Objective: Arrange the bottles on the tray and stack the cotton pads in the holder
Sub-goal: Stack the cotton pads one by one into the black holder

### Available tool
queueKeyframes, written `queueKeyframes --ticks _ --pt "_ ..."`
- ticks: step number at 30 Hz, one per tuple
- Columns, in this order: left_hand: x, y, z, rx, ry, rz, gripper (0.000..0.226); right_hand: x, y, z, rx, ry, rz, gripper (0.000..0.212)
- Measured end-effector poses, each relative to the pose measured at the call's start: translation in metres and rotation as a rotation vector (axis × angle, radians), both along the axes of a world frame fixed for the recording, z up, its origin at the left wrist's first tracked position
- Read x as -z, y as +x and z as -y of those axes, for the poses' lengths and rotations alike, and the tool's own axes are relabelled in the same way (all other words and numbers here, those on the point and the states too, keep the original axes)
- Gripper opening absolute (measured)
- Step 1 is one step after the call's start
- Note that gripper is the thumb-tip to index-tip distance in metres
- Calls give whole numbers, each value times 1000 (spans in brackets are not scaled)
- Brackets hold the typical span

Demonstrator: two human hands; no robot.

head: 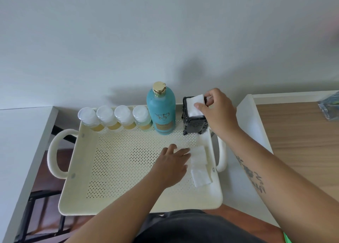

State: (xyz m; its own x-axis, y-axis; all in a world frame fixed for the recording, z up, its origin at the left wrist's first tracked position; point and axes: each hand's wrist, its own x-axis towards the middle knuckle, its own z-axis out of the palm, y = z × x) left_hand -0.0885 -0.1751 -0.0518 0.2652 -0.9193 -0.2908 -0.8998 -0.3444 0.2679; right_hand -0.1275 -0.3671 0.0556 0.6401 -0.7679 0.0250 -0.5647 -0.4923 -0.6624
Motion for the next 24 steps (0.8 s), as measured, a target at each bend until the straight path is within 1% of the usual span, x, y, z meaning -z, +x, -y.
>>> queueKeyframes --ticks 2,5,7,10,13,17,21,24 --pt "1 4 -6 -17 -10 27 46 4 -6 -3 -27 -134 59 30" --pt "1 5 -9 -27 -22 42 47 9 -16 -6 -108 -325 127 20" --pt "1 4 -7 -3 -41 43 49 13 -22 -7 -198 -439 136 17" --pt "3 -2 2 57 -48 34 49 20 -26 -7 -311 -526 83 20" --pt "6 -5 7 90 -11 37 50 24 -27 -9 -347 -530 -8 20" --pt "8 -3 4 79 -8 67 50 26 -27 -11 -347 -524 -39 17" --pt "7 1 -8 41 7 100 52 26 -26 -12 -321 -481 -77 23" --pt "6 5 -20 -27 24 98 53 27 -25 -11 -338 -456 -134 31"
